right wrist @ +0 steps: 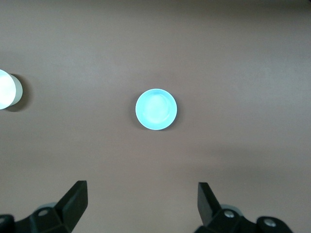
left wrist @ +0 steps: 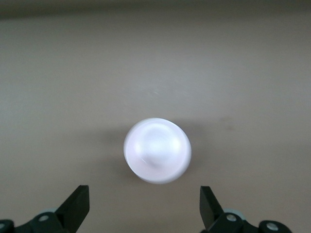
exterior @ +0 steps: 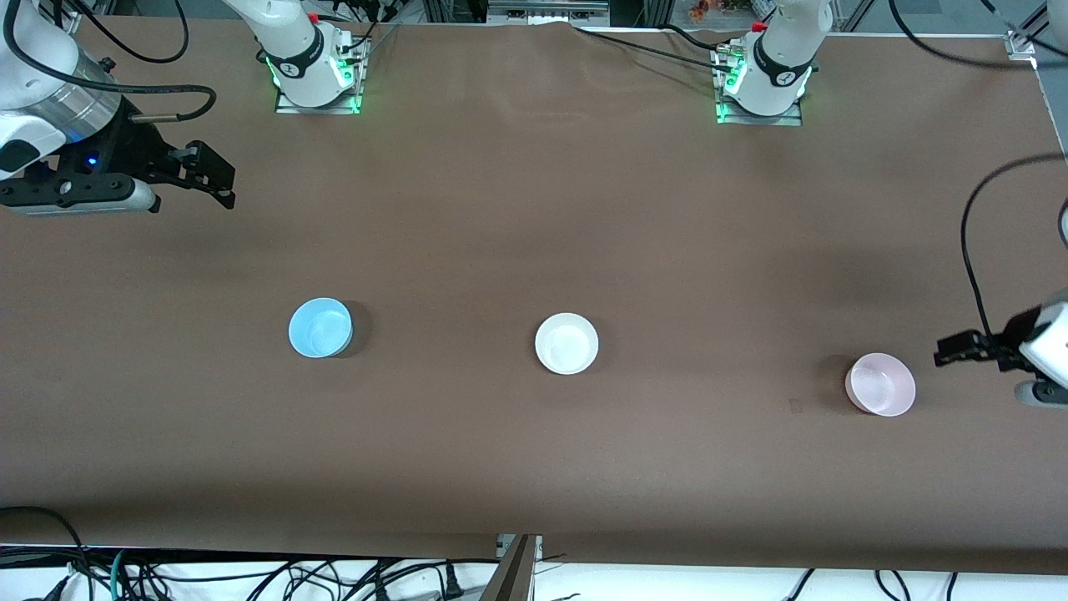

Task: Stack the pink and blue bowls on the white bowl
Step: 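Reach the left gripper down to the pale pink bowl's rim, then grasp the pink bowl rim with the left gripper while the right gripper reaches blue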

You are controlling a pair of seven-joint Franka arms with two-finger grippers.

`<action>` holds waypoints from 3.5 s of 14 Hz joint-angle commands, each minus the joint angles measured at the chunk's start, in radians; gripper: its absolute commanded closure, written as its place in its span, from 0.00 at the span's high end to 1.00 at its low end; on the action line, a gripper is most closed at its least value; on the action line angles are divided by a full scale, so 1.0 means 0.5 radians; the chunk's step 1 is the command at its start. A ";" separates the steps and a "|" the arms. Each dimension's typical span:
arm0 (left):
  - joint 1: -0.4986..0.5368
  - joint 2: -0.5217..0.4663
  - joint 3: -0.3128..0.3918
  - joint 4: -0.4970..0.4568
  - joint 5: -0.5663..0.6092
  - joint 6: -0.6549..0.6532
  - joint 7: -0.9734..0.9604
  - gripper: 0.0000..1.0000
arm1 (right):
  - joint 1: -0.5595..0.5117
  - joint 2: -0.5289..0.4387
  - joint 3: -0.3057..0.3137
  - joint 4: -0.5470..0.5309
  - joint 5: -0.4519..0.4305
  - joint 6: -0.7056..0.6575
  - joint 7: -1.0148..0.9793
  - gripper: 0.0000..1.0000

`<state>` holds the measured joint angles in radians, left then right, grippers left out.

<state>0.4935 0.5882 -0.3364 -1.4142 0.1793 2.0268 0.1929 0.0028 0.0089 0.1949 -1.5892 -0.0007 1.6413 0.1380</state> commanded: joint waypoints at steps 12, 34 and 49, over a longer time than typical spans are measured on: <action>-0.008 0.431 0.068 0.006 0.252 0.478 -0.140 0.98 | 0.004 0.007 0.009 0.022 -0.002 0.018 0.003 1.00; 0.031 0.444 0.081 -0.199 0.350 0.573 -0.122 0.89 | -0.012 0.038 0.003 0.022 -0.048 0.040 0.000 1.00; 0.047 0.312 0.075 -0.359 0.329 0.613 -0.122 0.66 | -0.021 0.405 -0.028 0.025 -0.158 0.187 -0.024 1.00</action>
<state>0.5043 0.7694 -0.2913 -1.5543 0.3204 2.3010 0.1376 -0.0099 0.1833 0.1775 -1.5953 -0.0520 1.7262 0.1380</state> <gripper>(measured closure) 0.247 0.000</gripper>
